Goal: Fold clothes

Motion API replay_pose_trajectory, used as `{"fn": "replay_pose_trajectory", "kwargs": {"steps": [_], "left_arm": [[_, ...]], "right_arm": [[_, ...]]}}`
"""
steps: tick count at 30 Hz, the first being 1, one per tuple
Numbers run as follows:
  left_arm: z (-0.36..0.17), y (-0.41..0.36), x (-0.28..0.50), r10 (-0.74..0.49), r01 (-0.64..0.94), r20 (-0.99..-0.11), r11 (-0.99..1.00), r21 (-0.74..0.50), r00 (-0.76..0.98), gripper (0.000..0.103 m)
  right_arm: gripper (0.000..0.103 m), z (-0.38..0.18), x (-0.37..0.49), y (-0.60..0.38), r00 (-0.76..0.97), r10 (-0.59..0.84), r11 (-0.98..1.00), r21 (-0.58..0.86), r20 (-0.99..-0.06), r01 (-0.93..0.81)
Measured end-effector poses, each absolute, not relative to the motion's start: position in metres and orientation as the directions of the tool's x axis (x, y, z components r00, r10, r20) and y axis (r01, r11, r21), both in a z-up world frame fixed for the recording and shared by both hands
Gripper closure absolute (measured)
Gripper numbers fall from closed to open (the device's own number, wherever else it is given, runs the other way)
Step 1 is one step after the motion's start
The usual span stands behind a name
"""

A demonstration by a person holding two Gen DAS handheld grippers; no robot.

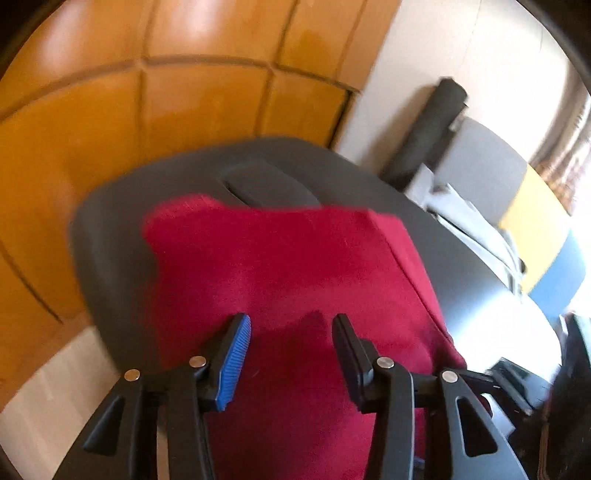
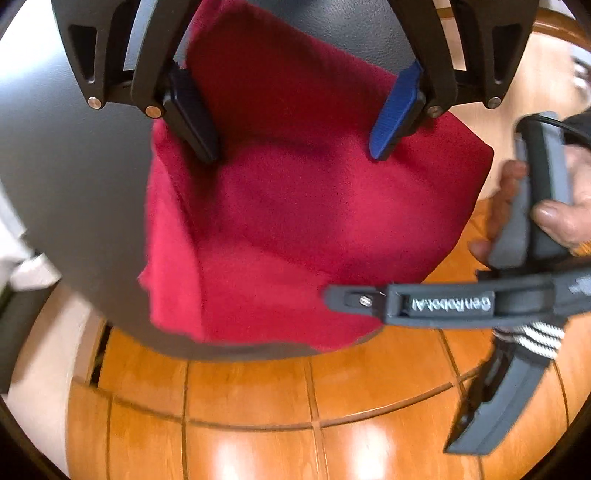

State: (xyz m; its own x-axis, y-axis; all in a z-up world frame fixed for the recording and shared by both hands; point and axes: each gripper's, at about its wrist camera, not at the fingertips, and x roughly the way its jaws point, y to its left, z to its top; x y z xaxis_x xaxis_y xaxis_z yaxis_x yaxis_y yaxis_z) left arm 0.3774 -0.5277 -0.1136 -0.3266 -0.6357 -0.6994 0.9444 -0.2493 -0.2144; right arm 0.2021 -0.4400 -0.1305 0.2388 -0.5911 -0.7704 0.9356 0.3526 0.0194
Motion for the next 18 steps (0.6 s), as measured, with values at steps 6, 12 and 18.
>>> {"fn": "replay_pose_trajectory", "kwargs": {"steps": [6,12,18], "left_arm": [[-0.068,-0.472,0.399,-0.767,0.988,-0.623,-0.136,-0.074,-0.152,0.035],[-0.052,-0.43,0.387,-0.751,0.997,-0.656,-0.057,-0.046,-0.073,0.035],[-0.033,-0.388,0.383,-0.716,0.996,-0.695,-0.094,0.002,-0.066,0.041]], "right_arm": [[0.006,-0.072,0.205,-0.395,0.118,-0.707,0.206,-0.044,-0.698,0.977],[0.0,-0.039,0.224,-0.361,0.047,-0.742,0.13,-0.075,-0.669,0.989],[0.0,-0.024,0.243,-0.325,-0.017,-0.77,0.118,-0.168,-0.637,0.979]]}}
